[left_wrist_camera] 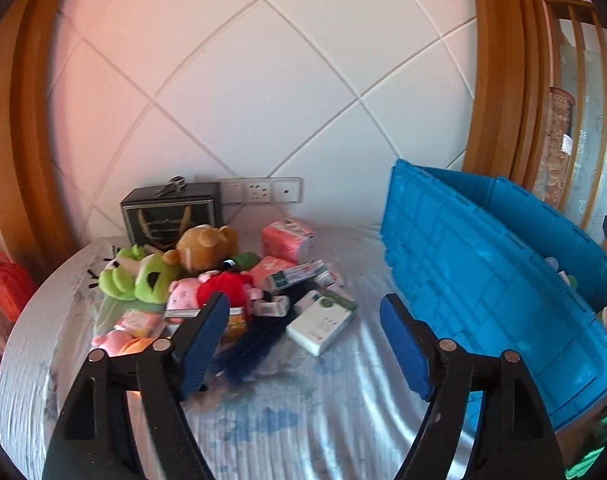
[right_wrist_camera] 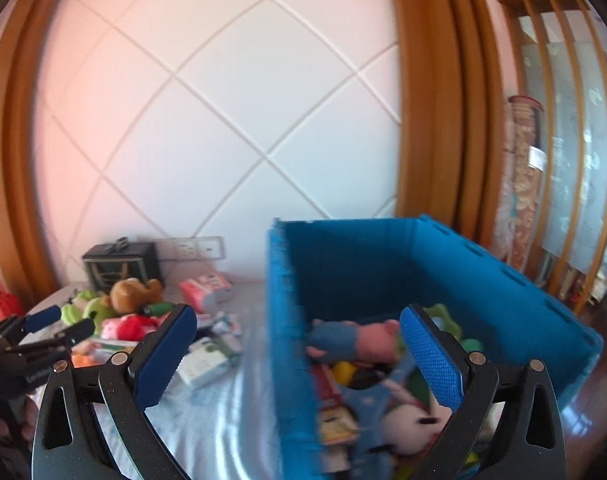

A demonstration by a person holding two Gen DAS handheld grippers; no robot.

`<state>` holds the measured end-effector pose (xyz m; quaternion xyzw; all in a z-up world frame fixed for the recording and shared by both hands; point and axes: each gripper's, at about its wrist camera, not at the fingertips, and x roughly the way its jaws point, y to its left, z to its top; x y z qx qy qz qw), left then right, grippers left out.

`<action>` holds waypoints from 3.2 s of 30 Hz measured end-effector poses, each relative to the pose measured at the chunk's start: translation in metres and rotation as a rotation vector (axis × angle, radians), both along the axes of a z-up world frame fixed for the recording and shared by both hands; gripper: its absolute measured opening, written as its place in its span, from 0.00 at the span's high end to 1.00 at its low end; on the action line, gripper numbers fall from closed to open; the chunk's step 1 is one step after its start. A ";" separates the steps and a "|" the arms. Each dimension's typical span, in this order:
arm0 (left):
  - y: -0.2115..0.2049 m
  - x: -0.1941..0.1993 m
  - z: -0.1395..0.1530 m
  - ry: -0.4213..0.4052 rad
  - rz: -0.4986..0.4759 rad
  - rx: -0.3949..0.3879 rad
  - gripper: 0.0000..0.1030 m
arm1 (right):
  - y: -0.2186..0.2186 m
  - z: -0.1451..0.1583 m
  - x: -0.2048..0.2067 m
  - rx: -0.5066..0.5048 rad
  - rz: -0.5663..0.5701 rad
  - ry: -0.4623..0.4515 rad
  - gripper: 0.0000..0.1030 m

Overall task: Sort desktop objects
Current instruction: 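Move both tools back from the crate to the pile, then grasp the pink pig plush with left tool while right tool grips it too, then carry the pink pig plush with both tools and drop it into the crate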

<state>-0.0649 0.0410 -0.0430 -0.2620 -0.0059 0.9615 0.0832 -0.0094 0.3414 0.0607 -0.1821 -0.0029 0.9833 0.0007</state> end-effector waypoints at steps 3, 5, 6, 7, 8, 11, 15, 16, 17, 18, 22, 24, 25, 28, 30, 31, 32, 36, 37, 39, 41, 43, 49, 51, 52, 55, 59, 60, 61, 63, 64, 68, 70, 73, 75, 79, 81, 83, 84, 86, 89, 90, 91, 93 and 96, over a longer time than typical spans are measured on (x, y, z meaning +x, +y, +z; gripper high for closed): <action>-0.063 -0.004 -0.021 -0.044 0.075 -0.026 0.22 | -0.050 -0.006 -0.012 0.006 0.080 -0.026 0.00; -0.097 -0.005 -0.034 -0.067 0.096 -0.025 0.22 | -0.083 -0.016 -0.024 0.005 0.125 -0.067 0.00; -0.116 -0.007 -0.041 -0.079 0.105 -0.028 0.22 | -0.100 -0.022 -0.030 0.004 0.146 -0.087 0.00; -0.138 -0.009 -0.051 -0.094 0.122 -0.042 0.22 | -0.118 -0.029 -0.037 -0.002 0.168 -0.108 0.00; -0.151 -0.012 -0.057 -0.108 0.128 -0.052 0.22 | -0.135 -0.036 -0.044 -0.009 0.187 -0.133 0.00; -0.199 -0.023 -0.084 -0.164 0.137 -0.078 0.22 | -0.181 -0.061 -0.060 -0.027 0.235 -0.203 0.00; -0.252 -0.044 -0.126 -0.251 0.132 -0.118 0.22 | -0.246 -0.104 -0.084 -0.040 0.291 -0.314 0.00; -0.263 -0.050 -0.137 -0.276 0.127 -0.126 0.22 | -0.259 -0.115 -0.089 -0.044 0.298 -0.341 0.00; -0.270 -0.055 -0.145 -0.295 0.123 -0.131 0.22 | -0.273 -0.127 -0.094 -0.051 0.307 -0.367 0.00; -0.278 -0.061 -0.156 -0.321 0.104 -0.125 0.22 | -0.285 -0.139 -0.100 -0.058 0.310 -0.398 0.00; -0.291 -0.084 -0.182 -0.377 0.053 -0.125 0.22 | -0.325 -0.185 -0.126 -0.085 0.319 -0.513 0.00; -0.292 -0.095 -0.193 -0.398 0.023 -0.138 0.22 | -0.344 -0.206 -0.136 -0.091 0.325 -0.574 0.00; -0.293 -0.102 -0.199 -0.408 0.006 -0.143 0.22 | -0.353 -0.215 -0.141 -0.097 0.335 -0.600 0.00; -0.295 -0.118 -0.212 -0.435 -0.046 -0.135 0.22 | -0.383 -0.240 -0.152 -0.094 0.375 -0.664 0.00; -0.294 -0.126 -0.220 -0.447 -0.081 -0.140 0.22 | -0.401 -0.252 -0.159 -0.067 0.393 -0.693 0.00; -0.293 -0.130 -0.223 -0.457 -0.100 -0.146 0.22 | -0.408 -0.257 -0.162 -0.057 0.397 -0.707 0.00; -0.292 -0.135 -0.227 -0.467 -0.110 -0.153 0.22 | -0.414 -0.262 -0.166 -0.051 0.401 -0.723 0.00; -0.293 -0.149 -0.238 -0.491 -0.172 -0.113 0.22 | -0.429 -0.280 -0.181 -0.037 0.402 -0.774 0.00; -0.293 -0.152 -0.240 -0.496 -0.187 -0.105 0.18 | -0.431 -0.284 -0.185 -0.034 0.401 -0.789 0.00; -0.290 -0.155 -0.242 -0.503 -0.216 -0.116 0.14 | -0.433 -0.291 -0.192 -0.037 0.402 -0.811 0.00; -0.286 -0.156 -0.244 -0.504 -0.252 -0.138 0.14 | -0.435 -0.298 -0.199 -0.047 0.406 -0.833 0.00; -0.281 -0.159 -0.246 -0.506 -0.273 -0.155 0.13 | -0.436 -0.306 -0.206 -0.046 0.407 -0.854 0.00; -0.272 -0.177 -0.256 -0.541 -0.298 -0.128 0.05 | -0.431 -0.315 -0.215 -0.069 0.410 -0.885 0.00; -0.267 -0.180 -0.256 -0.542 -0.302 -0.137 0.05 | -0.428 -0.317 -0.216 -0.065 0.413 -0.885 0.00; -0.264 -0.181 -0.257 -0.544 -0.305 -0.147 0.05 | -0.426 -0.318 -0.217 -0.072 0.416 -0.883 0.00; -0.263 -0.181 -0.258 -0.560 -0.318 -0.115 0.13 | -0.420 -0.323 -0.220 -0.097 0.428 -0.900 0.00; -0.254 -0.166 -0.249 -0.527 -0.306 -0.130 0.22 | -0.414 -0.314 -0.213 -0.116 0.462 -0.893 0.17; -0.253 -0.163 -0.247 -0.521 -0.300 -0.128 0.22 | -0.413 -0.310 -0.209 -0.090 0.458 -0.886 0.19; -0.251 -0.159 -0.244 -0.513 -0.297 -0.124 0.22 | -0.412 -0.308 -0.206 -0.079 0.461 -0.881 0.20; -0.248 -0.151 -0.236 -0.492 -0.291 -0.115 0.22 | -0.402 -0.302 -0.204 -0.082 0.464 -0.875 0.20; -0.245 -0.146 -0.230 -0.478 -0.289 -0.112 0.22 | -0.398 -0.298 -0.202 -0.084 0.470 -0.868 0.20; -0.238 -0.132 -0.203 -0.424 -0.288 -0.105 0.22 | -0.379 -0.273 -0.191 -0.087 0.492 -0.824 0.20; -0.233 -0.125 -0.187 -0.390 -0.288 -0.104 0.22 | -0.369 -0.258 -0.186 -0.087 0.498 -0.798 0.20; -0.220 -0.115 -0.165 -0.337 -0.288 -0.112 0.22 | -0.355 -0.238 -0.176 -0.086 0.499 -0.744 0.20; -0.212 -0.108 -0.150 -0.308 -0.291 -0.112 0.22 | -0.351 -0.225 -0.170 -0.080 0.499 -0.706 0.20; -0.186 -0.096 -0.122 -0.251 -0.294 -0.107 0.22 | -0.344 -0.197 -0.158 -0.069 0.494 -0.636 0.20; -0.171 -0.090 -0.110 -0.219 -0.297 -0.105 0.22 | -0.334 -0.183 -0.154 -0.065 0.487 -0.604 0.20; -0.155 -0.081 -0.094 -0.181 -0.307 -0.105 0.22 | -0.319 -0.168 -0.146 -0.066 0.481 -0.568 0.20; -0.145 -0.077 -0.088 -0.165 -0.311 -0.104 0.22 | -0.311 -0.161 -0.142 -0.066 0.477 -0.550 0.20; -0.126 -0.070 -0.076 -0.131 -0.325 -0.107 0.22 | -0.293 -0.146 -0.134 -0.068 0.467 -0.515 0.20; -0.096 -0.059 -0.058 -0.084 -0.350 -0.110 0.22 | -0.261 -0.124 -0.121 -0.069 0.446 -0.466 0.20; -0.085 -0.057 -0.052 -0.069 -0.361 -0.108 0.22 | -0.249 -0.116 -0.117 -0.073 0.436 -0.450 0.20; -0.072 -0.056 -0.044 -0.054 -0.373 -0.108 0.22 | -0.238 -0.110 -0.114 -0.074 0.426 -0.435 0.20; -0.048 -0.054 -0.032 -0.027 -0.393 -0.106 0.22 | -0.212 -0.095 -0.108 -0.074 0.403 -0.405 0.20; -0.005 -0.050 -0.009 0.022 -0.432 -0.090 0.22 | -0.174 -0.071 -0.102 -0.062 0.363 -0.360 0.20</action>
